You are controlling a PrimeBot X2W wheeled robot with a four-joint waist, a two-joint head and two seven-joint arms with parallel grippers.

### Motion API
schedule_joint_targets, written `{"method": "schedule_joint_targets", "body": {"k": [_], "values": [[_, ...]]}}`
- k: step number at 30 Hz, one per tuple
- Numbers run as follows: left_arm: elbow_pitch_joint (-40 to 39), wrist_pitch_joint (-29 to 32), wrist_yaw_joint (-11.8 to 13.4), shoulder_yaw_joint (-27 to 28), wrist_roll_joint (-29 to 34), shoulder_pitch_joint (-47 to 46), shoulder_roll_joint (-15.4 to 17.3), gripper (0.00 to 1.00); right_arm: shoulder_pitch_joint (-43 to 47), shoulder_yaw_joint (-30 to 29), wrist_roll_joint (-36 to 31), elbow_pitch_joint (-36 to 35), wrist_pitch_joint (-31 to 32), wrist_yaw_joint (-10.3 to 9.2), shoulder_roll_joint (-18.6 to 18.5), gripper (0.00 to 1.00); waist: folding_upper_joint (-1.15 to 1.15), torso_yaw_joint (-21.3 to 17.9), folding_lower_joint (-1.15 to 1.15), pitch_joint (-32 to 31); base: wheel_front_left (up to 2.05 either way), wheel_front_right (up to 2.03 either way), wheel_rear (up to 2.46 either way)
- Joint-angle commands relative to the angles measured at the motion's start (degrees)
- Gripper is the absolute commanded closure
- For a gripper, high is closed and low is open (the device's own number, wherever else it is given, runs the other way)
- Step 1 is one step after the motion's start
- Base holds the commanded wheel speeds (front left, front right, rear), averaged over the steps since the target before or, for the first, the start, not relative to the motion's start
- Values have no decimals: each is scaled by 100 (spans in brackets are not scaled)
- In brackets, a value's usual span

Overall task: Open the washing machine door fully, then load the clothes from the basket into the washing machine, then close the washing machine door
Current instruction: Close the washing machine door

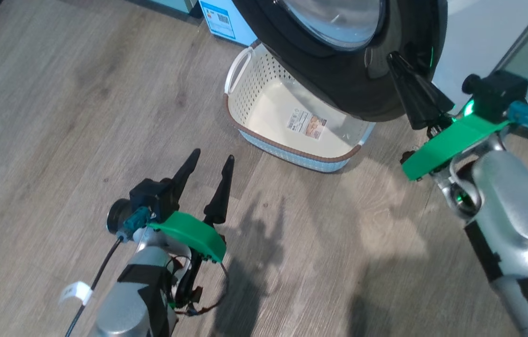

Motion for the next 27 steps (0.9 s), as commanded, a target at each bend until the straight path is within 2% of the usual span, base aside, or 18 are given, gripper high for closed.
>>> {"method": "schedule_joint_targets", "body": {"k": [1, 17, 27], "values": [[-218, -60, 24, 157, -54, -233, 65, 0, -234, -40, 53, -137, -29, 9, 58, 100, 0, -11, 0, 60, 0, 0, 0], [-369, -60, 146, -73, -189, -601, 64, 0, -1143, -555, 152, 361, -29, 9, -229, 100, 0, 58, 0, 638, 0, 0, 0], [-435, -60, 221, -254, -319, -817, 64, 0, -2087, -544, 254, 969, -29, 9, -649, 100, 0, 148, 0, 1035, 0, 0, 0]]}}
